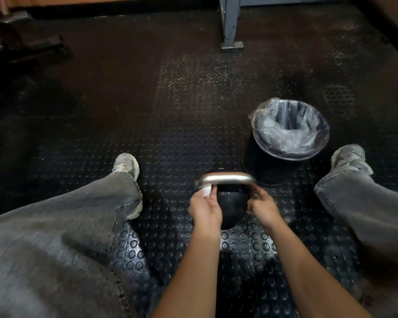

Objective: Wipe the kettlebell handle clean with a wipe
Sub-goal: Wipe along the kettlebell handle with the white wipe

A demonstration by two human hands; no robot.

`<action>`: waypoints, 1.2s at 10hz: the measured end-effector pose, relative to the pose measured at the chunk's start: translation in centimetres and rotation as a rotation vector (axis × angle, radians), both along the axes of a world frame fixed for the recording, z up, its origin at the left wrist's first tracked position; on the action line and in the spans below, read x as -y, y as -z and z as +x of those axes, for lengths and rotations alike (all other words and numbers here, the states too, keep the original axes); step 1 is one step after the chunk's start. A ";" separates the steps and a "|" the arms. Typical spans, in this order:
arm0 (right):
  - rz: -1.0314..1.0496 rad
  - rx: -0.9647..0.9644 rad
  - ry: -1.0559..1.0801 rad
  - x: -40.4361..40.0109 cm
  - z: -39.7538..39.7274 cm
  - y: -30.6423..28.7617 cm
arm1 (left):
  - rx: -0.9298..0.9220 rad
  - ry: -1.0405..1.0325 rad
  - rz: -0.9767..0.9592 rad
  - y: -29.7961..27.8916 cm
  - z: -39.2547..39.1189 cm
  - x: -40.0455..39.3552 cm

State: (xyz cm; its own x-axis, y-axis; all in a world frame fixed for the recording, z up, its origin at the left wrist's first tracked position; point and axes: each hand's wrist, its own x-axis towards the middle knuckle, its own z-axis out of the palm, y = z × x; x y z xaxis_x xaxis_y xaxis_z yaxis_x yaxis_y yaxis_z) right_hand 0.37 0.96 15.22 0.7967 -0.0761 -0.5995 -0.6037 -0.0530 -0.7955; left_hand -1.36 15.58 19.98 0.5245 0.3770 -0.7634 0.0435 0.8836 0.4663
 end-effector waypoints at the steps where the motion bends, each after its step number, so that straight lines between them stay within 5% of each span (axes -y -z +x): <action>1: -0.011 -0.014 -0.005 0.0 0.0 0.0 | -0.238 0.230 0.314 0.9 -0.2 -1.5; 3: 0.015 -0.007 0.004 0.0 -0.2 -0.4 | -0.108 0.034 -0.057 -0.6 1.1 -0.8; 5: 0.042 0.015 0.019 -0.1 -0.6 -0.1 | -0.115 0.415 0.545 -1.2 -1.9 3.6; 6: 0.061 0.011 0.024 0.0 -0.7 -0.2 | -0.089 0.340 0.517 -0.1 -1.1 2.4; 7: 0.066 0.007 0.025 -0.1 -0.6 -0.2 | -0.132 0.090 0.247 -0.3 0.3 0.4; 8: 0.069 -0.001 0.020 0.0 -0.5 0.2 | -0.203 0.340 0.426 0.4 -0.6 -1.1; 9: 0.061 -0.011 0.022 0.0 -0.6 0.1 | -0.260 0.542 0.403 0.3 -2.2 -0.9; 10: 0.073 0.007 0.026 -0.2 -0.6 -0.1 | -0.172 0.487 0.508 -1.5 -0.2 -1.1; 11: 0.056 -0.001 0.020 -0.1 -0.8 -0.2 | -0.129 0.031 0.122 -1.4 1.3 1.4; 12: 0.049 0.003 0.005 0.2 -0.9 0.2 | -0.095 0.173 0.354 -2.4 -0.2 3.6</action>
State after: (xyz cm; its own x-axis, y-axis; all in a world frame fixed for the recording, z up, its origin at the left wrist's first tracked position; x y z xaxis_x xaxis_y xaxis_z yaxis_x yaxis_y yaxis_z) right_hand -0.50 0.81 15.04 0.7984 -0.0508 -0.6000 -0.6012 -0.0103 -0.7990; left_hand -1.55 11.94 22.36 0.5368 0.5375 -0.6503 0.2352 0.6449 0.7272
